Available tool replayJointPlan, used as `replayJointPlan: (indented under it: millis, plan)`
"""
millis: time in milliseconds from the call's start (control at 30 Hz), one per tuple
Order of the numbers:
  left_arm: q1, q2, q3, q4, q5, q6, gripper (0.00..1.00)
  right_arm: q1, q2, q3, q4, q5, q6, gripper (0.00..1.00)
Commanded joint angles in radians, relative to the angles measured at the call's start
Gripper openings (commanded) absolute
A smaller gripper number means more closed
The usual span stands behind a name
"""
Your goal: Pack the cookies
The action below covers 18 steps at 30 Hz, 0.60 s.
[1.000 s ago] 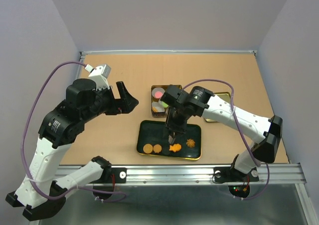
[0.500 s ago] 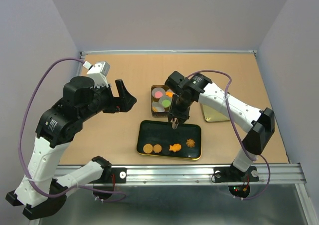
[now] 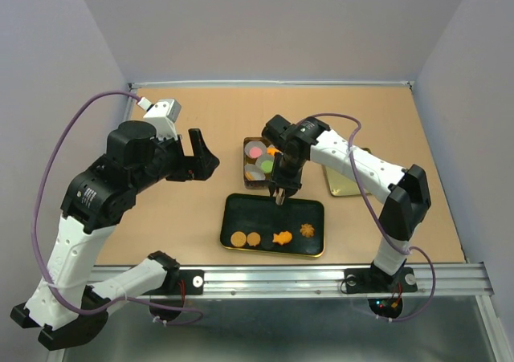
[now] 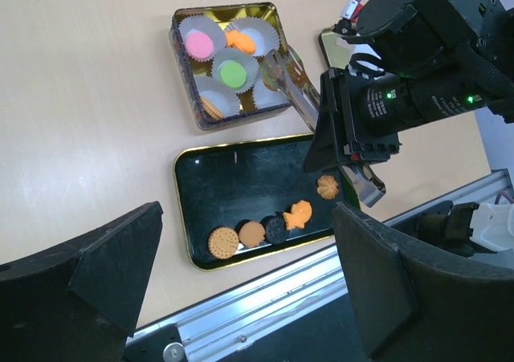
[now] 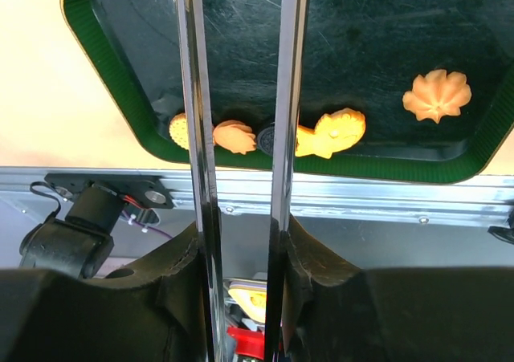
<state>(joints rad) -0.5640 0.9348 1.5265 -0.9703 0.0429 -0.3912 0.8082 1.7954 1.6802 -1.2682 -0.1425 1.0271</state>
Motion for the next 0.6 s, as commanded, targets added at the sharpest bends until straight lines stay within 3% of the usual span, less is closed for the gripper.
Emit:
replayJointPlan:
  millis: [0, 567]
  plan:
    - [-0.005, -0.004, 0.032, 0.010, -0.015, 0.031, 0.99, 0.000, -0.002, -0.010, 0.038, -0.006, -0.015, 0.37]
    - [-0.004, -0.002, 0.014, 0.012, -0.017, 0.046, 0.99, -0.004, -0.002, -0.077, 0.066, -0.019, -0.015, 0.38]
